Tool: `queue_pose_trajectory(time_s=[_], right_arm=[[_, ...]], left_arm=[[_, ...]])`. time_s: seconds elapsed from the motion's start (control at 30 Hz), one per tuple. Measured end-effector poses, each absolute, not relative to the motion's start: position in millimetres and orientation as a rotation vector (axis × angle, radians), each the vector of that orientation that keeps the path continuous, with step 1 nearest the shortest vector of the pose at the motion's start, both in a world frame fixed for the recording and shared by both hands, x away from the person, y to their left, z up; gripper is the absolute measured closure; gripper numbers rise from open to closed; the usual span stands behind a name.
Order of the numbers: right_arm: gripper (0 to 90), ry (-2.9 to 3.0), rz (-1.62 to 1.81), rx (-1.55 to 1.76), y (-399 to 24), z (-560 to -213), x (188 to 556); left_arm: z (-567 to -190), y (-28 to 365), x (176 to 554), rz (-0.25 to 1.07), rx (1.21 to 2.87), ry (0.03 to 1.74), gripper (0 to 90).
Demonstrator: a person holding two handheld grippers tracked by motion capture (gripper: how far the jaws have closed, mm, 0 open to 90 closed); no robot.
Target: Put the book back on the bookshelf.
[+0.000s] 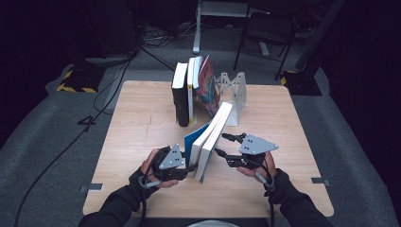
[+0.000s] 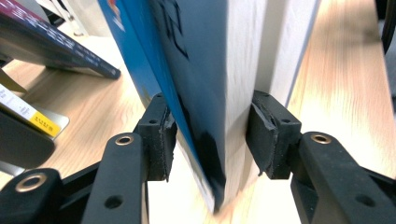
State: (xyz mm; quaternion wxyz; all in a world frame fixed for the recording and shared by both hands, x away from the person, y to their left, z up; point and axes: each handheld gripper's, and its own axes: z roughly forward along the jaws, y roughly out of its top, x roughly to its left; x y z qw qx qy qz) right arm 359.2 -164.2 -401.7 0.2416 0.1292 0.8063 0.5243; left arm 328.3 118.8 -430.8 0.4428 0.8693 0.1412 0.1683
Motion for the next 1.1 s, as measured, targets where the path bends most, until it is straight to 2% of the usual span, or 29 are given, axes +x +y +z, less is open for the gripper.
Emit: queue_pose_trajectory(time_s=[0.13,0.53,0.73,0.9,1.03,1.1], right_arm=[[38.7,2.220,1.417,0.369,-162.2,-409.5,363.3],[36.1,2.250,1.376,0.382,-149.5,-424.3,366.4],[36.3,2.270,1.347,0.398,-144.9,-435.6,366.9],[35.9,2.284,1.333,0.408,-141.5,-441.0,368.6],[38.0,2.292,1.343,0.422,-140.7,-442.4,369.2],[36.9,2.298,1.346,0.423,-141.9,-442.3,370.0]], left_arm=[[-435.5,121.6,324.2,0.402,2.167,0.378,47.0],[-450.2,106.5,313.0,0.359,2.175,0.431,25.2],[-456.1,103.3,316.5,0.361,2.134,0.482,24.1],[-463.8,93.5,322.6,0.362,2.047,0.594,23.3],[-470.2,86.2,321.0,0.414,1.986,0.670,26.1],[-469.9,84.5,320.1,0.441,1.964,0.691,30.2]])
